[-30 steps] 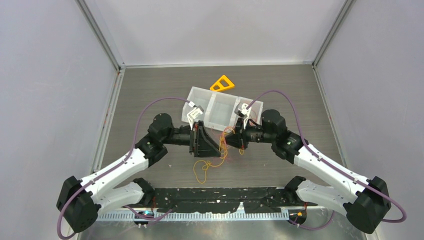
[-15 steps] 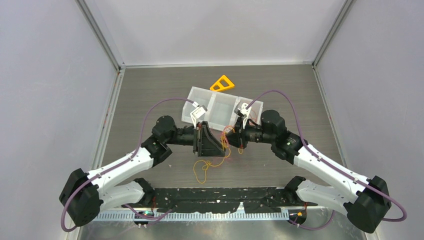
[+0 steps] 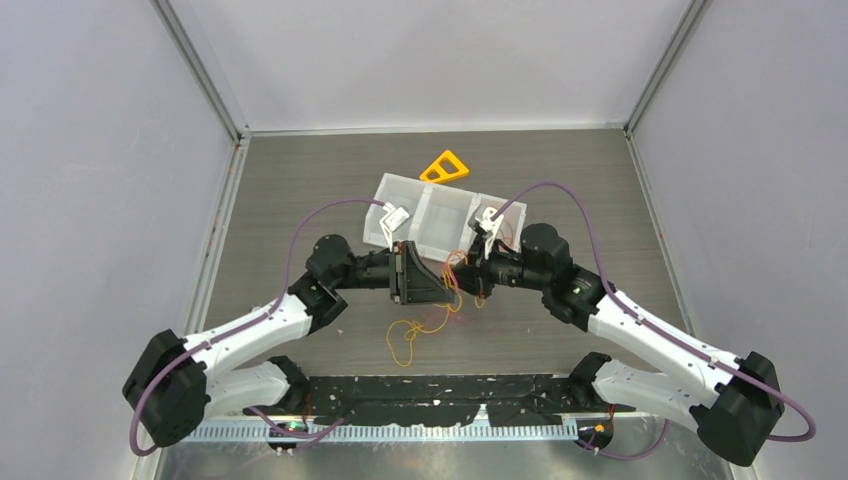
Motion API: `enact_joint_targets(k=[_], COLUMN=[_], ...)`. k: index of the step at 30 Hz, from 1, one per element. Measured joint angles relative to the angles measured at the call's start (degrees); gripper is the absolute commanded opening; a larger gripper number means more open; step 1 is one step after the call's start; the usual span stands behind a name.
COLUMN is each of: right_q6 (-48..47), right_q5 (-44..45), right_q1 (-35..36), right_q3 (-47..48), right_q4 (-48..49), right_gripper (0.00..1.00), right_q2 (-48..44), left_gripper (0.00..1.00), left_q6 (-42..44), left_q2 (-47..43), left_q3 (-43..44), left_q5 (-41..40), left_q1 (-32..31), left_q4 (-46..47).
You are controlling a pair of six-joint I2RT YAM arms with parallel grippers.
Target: Untangle the cables
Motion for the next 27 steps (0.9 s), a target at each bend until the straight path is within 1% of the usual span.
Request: enact_joint_targets(k=[1,2,3,5,6,7,8,9,12,15,17,20,22,23,27], right_q6=[0.00,0.00,0.00,0.00,-0.02,-0.02,-0.09,-0.09,-0.74,-1.33,-1.57,-1.90,-2.21,-2.32,-2.82], right_q5=[0.07,0.11,0.11,0.07,0.00,-0.09,-0.42,-0.63,-2.32,-3.91,-5.14,-6.69,-7.32,-7.41,-7.48], right_q1=[0.17,0.35,0.35,0.39,0.39,0.39,0.33,0.31,-0.48,-1.70,-2.99,-5.07,-6.47,-7.06,-10.19], right_q3=[-0.09,-0.20,-0.22,-0.24,-0.24,-0.24,-0.24,-0.24,-0.24,-0.24,-0.17,0.63,1.40,1.55,1.77], right_q4=[0.11,0.31,0.39,0.39,0.39,0.37,0.20,-0.04,-2.58,-5.20,-6.84,-9.33,-10.56,-10.80,-11.47], right_gripper=[0.05,0.05,0.06,0.09,0.17,0.22,0.31,0.36,0.38,0.44,0.45,0.38,0.33,0.28,0.19], right_q2=[-0.07,-0.11,-0.11,-0.11,-0.11,-0.17,-0.24,-0.37,-1.36,-2.62,-3.56,-4.24,-4.46,-4.55,-4.07], left_gripper=[0.19,0.07,0.01,0.00,0.00,0.00,0.00,0.00,0.00,0.00,0.00,0.00,0.00,0.00,0.00], left_q6=[-0.39,-0.85,-1.18,-1.31,-1.09,-0.94,-0.81,-0.70,0.09,0.96,1.27,1.55,1.51,1.40,0.70], left_q2=[0.39,0.70,1.09,1.27,1.20,0.92,0.46,-0.13,-2.47,-4.83,-6.01,-6.91,-7.26,-7.45,-8.22], left_q3=[0.00,0.00,0.00,0.00,0.00,0.02,0.02,0.02,0.02,0.00,0.02,0.02,0.02,0.02,0.46], left_q5=[-0.09,-0.11,-0.13,-0.02,0.22,0.50,0.92,1.40,3.02,4.87,5.68,7.39,8.41,8.87,10.69], left_q1=[0.00,0.00,0.00,0.00,0.00,0.04,0.15,0.42,1.57,2.78,3.96,5.95,7.34,7.93,8.68], left_q4=[0.50,0.90,1.49,2.32,2.75,2.86,2.80,2.78,2.34,2.21,1.92,1.46,1.49,1.51,1.53])
